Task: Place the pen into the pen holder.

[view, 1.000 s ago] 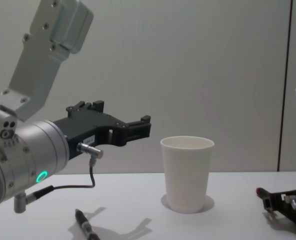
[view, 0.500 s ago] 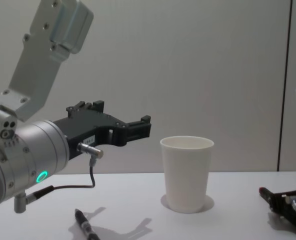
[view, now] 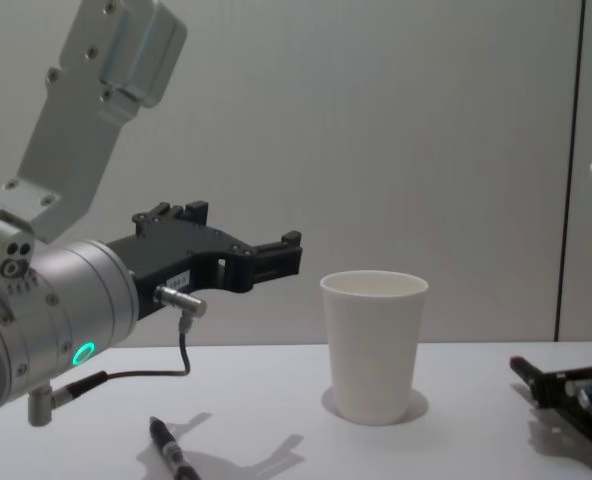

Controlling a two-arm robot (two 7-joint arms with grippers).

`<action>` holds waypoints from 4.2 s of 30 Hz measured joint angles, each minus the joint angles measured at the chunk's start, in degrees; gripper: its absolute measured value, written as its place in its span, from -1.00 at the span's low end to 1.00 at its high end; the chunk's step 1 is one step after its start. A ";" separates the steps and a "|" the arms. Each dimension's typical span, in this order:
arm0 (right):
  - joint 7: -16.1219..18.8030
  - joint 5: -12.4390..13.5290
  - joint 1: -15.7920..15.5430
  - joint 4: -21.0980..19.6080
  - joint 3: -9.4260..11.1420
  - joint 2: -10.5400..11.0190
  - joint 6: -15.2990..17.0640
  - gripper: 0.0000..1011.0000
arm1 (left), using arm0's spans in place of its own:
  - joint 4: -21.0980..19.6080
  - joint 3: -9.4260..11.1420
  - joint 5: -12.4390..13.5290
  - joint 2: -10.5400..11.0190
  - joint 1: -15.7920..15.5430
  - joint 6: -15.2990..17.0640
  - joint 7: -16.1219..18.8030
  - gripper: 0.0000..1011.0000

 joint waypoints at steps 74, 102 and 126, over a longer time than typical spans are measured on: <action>19.28 -10.30 9.77 13.60 -3.60 -4.73 -54.70 -0.65 | 0.00 0.00 0.00 0.00 0.00 0.00 0.00 0.98; 20.85 -8.82 10.77 20.30 -4.89 -6.01 -58.88 -0.65 | 0.00 0.00 0.00 0.00 0.00 0.00 0.00 0.98; 22.54 -6.54 12.53 25.55 -5.06 -6.87 -62.15 -0.65 | 0.00 0.00 0.00 0.00 0.00 0.00 0.00 0.98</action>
